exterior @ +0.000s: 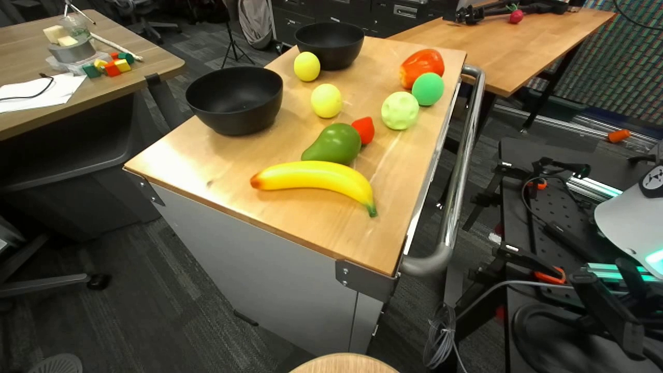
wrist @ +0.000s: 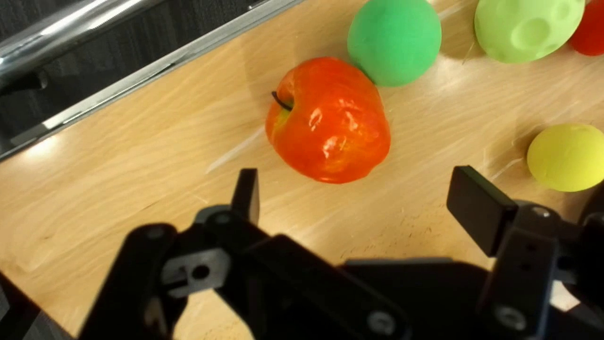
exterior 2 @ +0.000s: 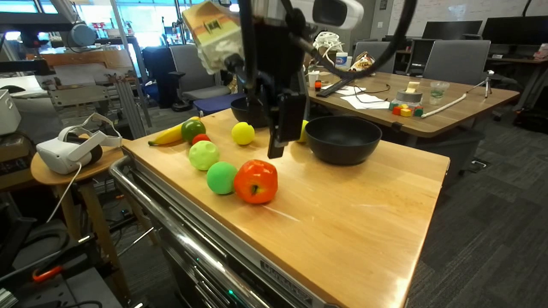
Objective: Pick up the fruit toys from the top of the cabinet and put them in the two black bowls.
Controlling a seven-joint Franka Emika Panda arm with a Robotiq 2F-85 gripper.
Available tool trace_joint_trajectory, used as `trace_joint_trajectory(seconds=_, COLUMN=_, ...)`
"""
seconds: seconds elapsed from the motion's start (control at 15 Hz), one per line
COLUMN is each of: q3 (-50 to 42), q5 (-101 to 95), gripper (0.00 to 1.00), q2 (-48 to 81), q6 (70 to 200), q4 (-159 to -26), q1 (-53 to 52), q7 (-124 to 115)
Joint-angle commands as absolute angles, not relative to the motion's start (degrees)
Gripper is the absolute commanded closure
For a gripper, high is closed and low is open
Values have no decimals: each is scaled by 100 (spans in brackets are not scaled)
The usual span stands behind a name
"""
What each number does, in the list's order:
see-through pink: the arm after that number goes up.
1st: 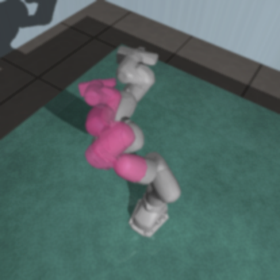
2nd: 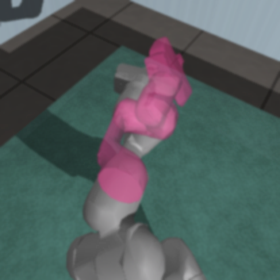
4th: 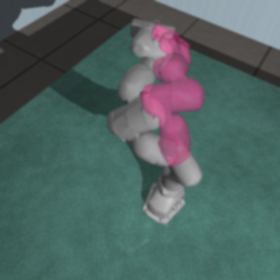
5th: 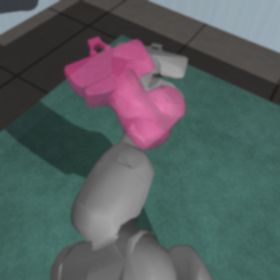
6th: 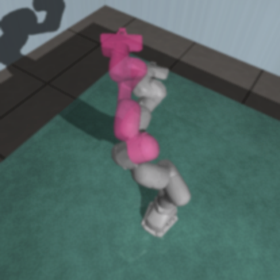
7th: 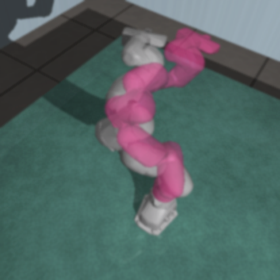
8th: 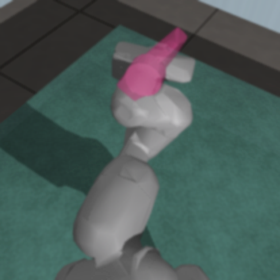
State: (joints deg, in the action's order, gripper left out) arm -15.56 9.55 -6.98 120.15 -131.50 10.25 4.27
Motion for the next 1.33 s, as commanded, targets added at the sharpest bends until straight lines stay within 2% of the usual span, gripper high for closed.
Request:
trace_joint_trajectory(seconds=0.0, q3=-1475, q5=975, gripper=0, q2=-612, q6=12002, q4=-13142, q1=1109, q7=441)
trace_joint_trajectory(seconds=1.2, q3=-1275, q5=1533, gripper=0, q2=409, q6=12448, q4=-13143, q1=1097, q7=630)
trace_joint_trajectory(seconds=1.27, q3=-1257, q5=1531, gripper=23, q2=446, q6=12458, q4=-13136, q1=1097, q7=623)
